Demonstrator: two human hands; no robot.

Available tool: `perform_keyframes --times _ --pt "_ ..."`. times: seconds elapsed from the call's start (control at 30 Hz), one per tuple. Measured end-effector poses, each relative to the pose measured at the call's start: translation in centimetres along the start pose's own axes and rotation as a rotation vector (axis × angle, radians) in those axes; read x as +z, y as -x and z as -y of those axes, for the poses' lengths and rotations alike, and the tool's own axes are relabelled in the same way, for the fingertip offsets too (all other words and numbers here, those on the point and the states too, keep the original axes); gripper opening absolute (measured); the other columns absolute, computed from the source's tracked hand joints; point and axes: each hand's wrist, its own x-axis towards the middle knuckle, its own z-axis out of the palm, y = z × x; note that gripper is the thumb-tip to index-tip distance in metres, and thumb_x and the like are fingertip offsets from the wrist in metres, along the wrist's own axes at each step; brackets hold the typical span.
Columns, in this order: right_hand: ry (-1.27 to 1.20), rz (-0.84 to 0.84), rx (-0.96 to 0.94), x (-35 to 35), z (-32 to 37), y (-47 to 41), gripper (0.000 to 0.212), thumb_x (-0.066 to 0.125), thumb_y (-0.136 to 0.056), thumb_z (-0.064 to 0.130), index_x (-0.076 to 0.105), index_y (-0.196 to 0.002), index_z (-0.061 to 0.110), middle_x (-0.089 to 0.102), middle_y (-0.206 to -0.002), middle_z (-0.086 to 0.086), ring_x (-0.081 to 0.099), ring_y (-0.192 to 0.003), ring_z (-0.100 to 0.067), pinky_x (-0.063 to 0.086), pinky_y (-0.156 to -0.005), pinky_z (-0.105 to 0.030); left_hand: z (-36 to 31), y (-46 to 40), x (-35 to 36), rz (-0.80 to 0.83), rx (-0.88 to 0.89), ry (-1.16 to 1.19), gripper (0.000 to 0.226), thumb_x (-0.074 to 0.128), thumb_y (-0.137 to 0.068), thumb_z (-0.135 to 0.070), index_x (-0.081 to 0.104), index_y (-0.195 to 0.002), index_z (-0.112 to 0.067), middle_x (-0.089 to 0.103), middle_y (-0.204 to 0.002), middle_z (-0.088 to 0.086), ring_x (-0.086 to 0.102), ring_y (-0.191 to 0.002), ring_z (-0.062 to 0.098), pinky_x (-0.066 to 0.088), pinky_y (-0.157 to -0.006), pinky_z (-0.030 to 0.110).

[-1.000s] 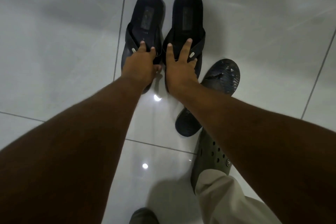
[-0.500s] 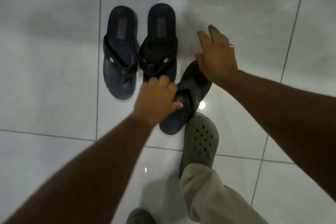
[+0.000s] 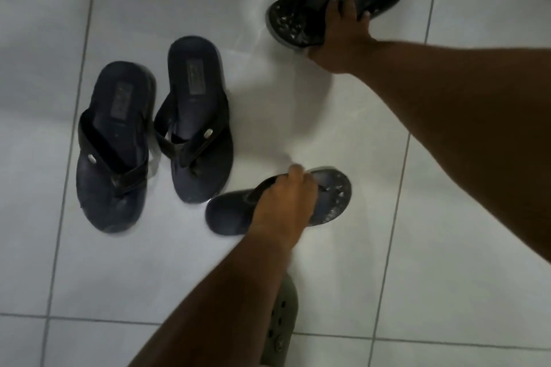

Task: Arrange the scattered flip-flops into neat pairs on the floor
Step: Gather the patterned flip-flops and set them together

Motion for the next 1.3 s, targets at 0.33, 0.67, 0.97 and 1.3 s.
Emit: perform_keyframes --times 0.33,0.67,0.97,1.3 --pt "-0.109 -0.078 -0.218 1.8 -5.0 3.8 0.066 0.054 -0.092 0.032 0.026 -0.151 0.02 0.018 -0.162 -0.007 0.014 -0.146 -0.042 0.019 -0.12 -0.05 -4.4 -5.3 -0.6 -0.047 0.118 0.104 0.054 0.064 -0.087 -0.031 0.048 -0.132 -0.007 0.037 -0.144 0.016 0.056 -0.116 0.034 0.051 -0.097 0.047" --pt "-0.077 -0.048 -0.299 6.9 -7.2 17.7 0.066 0.05 -0.084 0.062 0.048 -0.137 0.024 0.035 -0.152 -0.018 0.047 -0.126 -0.042 0.044 -0.099 -0.056 2.5 -12.5 -12.6 -0.299 0.066 -0.19 0.066 0.052 -0.09 -0.01 0.026 -0.149 -0.021 0.02 -0.16 0.011 0.031 -0.136 0.043 0.037 -0.104 0.059" --pt "-0.153 -0.179 -0.268 8.7 -5.0 18.6 0.054 0.052 -0.087 0.056 0.06 -0.12 0.014 0.054 -0.129 -0.018 0.057 -0.104 -0.038 0.052 -0.083 -0.049 0.4 -16.8 -11.9 0.04 0.156 -0.042 0.064 0.048 -0.097 -0.023 0.018 -0.153 -0.013 0.016 -0.162 0.012 0.022 -0.146 0.031 0.021 -0.119 0.038" --pt "0.139 -0.061 -0.198 0.4 -5.5 4.9 0.071 0.051 -0.093 0.043 0.016 -0.153 0.026 0.0 -0.165 -0.007 -0.001 -0.147 -0.046 0.016 -0.114 -0.066 -1.5 -1.0 -0.6 -0.008 -0.275 0.083 0.117 0.05 -0.061 -0.085 0.019 -0.151 -0.017 0.01 -0.161 0.02 0.01 -0.148 0.041 0.027 -0.113 0.057"
